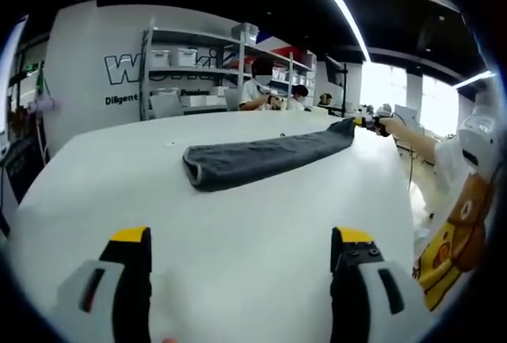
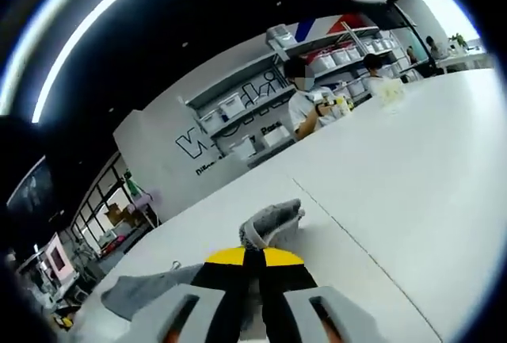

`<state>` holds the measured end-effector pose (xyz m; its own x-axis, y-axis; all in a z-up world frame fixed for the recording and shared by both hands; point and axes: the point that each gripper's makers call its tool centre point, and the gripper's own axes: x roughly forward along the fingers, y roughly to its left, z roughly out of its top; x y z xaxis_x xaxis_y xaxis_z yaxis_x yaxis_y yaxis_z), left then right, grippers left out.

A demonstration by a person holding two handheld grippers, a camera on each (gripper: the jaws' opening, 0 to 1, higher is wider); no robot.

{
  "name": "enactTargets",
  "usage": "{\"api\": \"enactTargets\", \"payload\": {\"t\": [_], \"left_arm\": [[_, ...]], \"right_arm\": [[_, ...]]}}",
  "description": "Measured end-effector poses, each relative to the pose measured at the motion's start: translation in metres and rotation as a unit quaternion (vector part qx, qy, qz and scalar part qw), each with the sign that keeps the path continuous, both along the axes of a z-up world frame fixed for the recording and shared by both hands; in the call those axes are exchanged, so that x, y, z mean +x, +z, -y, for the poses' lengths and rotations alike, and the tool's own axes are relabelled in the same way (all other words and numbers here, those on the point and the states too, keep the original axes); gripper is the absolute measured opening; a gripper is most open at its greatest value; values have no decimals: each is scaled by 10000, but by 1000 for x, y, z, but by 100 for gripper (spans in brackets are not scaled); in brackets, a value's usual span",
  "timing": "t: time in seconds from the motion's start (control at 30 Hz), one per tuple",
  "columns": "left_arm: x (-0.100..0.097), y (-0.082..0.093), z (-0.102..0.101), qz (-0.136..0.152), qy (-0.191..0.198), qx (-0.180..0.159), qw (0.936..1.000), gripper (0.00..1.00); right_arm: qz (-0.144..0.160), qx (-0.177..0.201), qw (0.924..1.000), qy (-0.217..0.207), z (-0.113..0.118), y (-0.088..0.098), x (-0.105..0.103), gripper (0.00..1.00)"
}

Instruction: Fold the towel on the table until its edges align and the towel forms a compact rectangular stack.

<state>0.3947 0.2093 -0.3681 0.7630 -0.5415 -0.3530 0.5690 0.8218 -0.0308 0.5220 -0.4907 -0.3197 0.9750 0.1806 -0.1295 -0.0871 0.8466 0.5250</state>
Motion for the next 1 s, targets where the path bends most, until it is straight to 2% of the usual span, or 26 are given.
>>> {"api": "enactTargets", "payload": {"t": [0.17, 0.27, 0.43, 0.7, 1.0], "left_arm": [[-1, 1, -1, 38, -5, -4, 10000, 98], [-1, 1, -2, 59, -5, 1, 10000, 98], [-2, 1, -3, 81, -33, -76, 9999, 98], [-4, 3, -11, 126, -29, -140, 9998, 98], [-10, 6, -12, 187, -46, -237, 9995, 98]], "right_arm": [[74, 135, 9996, 252, -35, 12, 9, 5], [107, 229, 9986, 470, -68, 19, 12, 5], [68, 267, 9964, 807, -109, 21, 17, 5], [94, 447, 9917, 1203, -155, 24, 22, 5], [-11, 533, 9863, 1561, -192, 19, 22, 5]]}}
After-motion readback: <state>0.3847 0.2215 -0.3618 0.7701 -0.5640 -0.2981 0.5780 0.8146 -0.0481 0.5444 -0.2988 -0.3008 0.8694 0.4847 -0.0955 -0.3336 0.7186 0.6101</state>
